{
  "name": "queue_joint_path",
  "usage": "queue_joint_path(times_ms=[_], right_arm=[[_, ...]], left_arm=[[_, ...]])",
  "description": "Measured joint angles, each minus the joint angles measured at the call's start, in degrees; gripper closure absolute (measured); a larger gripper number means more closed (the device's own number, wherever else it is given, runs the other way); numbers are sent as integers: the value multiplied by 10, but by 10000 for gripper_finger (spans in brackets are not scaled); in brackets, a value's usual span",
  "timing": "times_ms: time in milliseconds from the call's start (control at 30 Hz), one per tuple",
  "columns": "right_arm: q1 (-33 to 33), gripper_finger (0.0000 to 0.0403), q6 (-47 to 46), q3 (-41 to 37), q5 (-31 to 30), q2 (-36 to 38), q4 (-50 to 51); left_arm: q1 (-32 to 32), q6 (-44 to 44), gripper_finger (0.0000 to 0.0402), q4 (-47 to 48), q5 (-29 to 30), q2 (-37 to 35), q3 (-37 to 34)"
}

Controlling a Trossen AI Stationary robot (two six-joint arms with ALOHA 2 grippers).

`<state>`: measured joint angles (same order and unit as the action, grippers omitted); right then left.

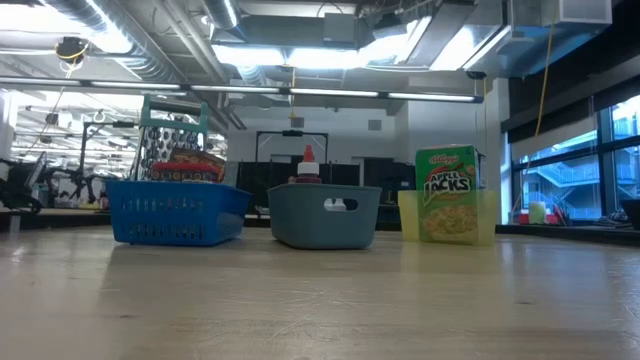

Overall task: Pick & Place Kitchen Items
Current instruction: Put the yellow food coloring bottle into the gray bin

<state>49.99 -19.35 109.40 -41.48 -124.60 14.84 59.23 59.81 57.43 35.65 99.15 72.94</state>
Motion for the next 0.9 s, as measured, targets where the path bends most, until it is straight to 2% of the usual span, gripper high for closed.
queue_joint_path(times_ms=[167, 433, 567, 667, 767, 833, 900], right_arm=[[29, 163, 86, 0, -144, 0, -25], [84, 163, 299, 0, -476, 0, -24], [99, 162, 437, 0, -482, 6, -19], [99, 162, 447, 0, -484, 26, 17], [98, 162, 383, 0, -485, 62, 106], [98, 162, 281, 0, -486, 91, 208], [98, 162, 142, 0, -483, 121, 350]], left_arm=[[-65, -92, 283, 1, 6, 0, 42], [-151, -200, 284, 2, 53, 0, 138], [-194, -281, 283, 2, 39, 0, 182], [-237, -331, 282, 2, 22, 0, 201], [-284, -383, 284, 2, 2, 0, 212], [-316, -420, 284, 2, -11, 0, 215], [-347, -450, 284, 2, -25, -3, 215]])
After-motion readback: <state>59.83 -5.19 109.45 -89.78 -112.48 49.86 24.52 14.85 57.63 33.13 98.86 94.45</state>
